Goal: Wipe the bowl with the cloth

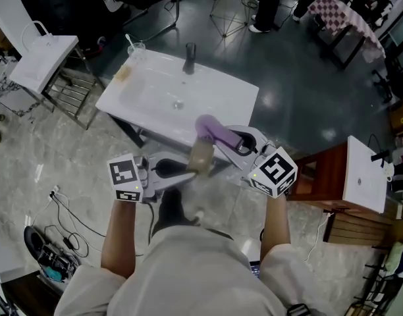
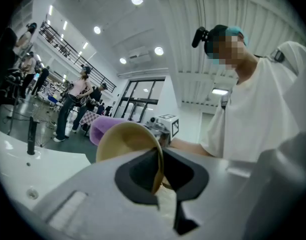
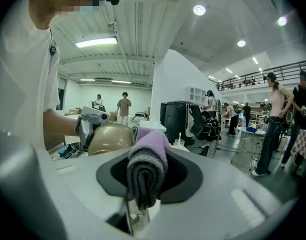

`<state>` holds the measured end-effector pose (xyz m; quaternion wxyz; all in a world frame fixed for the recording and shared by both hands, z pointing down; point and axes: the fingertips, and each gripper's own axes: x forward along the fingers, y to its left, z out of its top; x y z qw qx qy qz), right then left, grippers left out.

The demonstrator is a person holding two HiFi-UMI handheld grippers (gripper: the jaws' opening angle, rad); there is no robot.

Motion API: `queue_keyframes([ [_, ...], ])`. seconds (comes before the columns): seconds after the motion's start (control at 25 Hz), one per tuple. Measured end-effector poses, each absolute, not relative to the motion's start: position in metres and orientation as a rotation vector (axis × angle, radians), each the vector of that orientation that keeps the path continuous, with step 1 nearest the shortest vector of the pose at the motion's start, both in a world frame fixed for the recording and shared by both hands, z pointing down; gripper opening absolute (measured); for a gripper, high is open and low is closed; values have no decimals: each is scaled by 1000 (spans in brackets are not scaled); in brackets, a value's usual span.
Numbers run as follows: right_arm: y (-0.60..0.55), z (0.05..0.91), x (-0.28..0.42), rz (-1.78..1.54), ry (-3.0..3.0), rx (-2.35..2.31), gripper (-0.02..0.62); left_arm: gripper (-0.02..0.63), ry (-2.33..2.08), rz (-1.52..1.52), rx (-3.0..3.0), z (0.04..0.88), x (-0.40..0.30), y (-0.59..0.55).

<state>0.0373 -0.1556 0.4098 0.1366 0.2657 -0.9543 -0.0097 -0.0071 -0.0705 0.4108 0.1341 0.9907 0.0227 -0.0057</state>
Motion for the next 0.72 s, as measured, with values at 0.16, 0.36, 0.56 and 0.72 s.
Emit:
queue_keyframes([
  [0.16,-159,417,48,27,-2775,820,104,17,122,-54,2899,399,2,-65],
  [0.36,-156,432,51,91,-2752,850,103,14,134,-158,2914,383,3,-65],
  [0.56,-145,446,39,125,-2766,806,104,12,127,-236,2916,370,4,-70],
  [0.72,-134,454,34,168,-2778,771,104,11,104,-270,2906,366,3,-76],
])
